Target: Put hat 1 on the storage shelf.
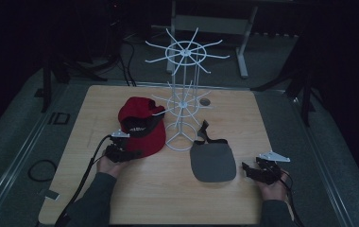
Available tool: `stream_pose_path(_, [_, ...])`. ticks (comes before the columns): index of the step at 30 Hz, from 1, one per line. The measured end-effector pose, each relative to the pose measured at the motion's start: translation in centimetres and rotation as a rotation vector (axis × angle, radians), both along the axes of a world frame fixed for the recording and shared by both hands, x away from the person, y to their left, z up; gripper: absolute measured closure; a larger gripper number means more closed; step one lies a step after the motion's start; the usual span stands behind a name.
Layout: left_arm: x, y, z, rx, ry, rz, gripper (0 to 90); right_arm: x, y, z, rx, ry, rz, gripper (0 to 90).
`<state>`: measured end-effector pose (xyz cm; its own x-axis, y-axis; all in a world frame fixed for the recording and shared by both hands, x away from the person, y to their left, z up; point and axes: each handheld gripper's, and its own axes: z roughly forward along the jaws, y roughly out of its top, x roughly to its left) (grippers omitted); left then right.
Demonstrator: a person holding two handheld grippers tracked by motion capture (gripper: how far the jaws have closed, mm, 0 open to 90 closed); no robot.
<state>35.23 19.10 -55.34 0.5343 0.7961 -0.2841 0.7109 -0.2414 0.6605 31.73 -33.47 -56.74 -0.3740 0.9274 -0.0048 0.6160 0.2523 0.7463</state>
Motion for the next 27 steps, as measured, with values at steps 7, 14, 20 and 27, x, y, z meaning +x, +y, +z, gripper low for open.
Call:
stream_pose_path(7, [-0.4, -0.2, 0.3, -0.009, -0.041, -0.022, 84.9, 0.0, 0.0, 0.0, 0.000, 0.000, 0.000, 31.0])
stream_pose_path(14, [-0.7, -0.1, 0.4, -0.002, -0.069, -0.021, 85.6, 0.0, 0.0, 0.0, 0.000, 0.001, 0.000, 31.0])
stream_pose_path(20, [-0.8, 0.5, 0.6, 0.000, -0.087, -0.004, 85.8, 0.0, 0.0, 0.0, 0.000, 0.000, 0.001, 30.8])
stream_pose_path(27, [-1.0, 1.3, 1.0, -0.002, -0.113, 0.020, 85.9, 0.0, 0.0, 0.0, 0.000, 0.001, 0.001, 30.8])
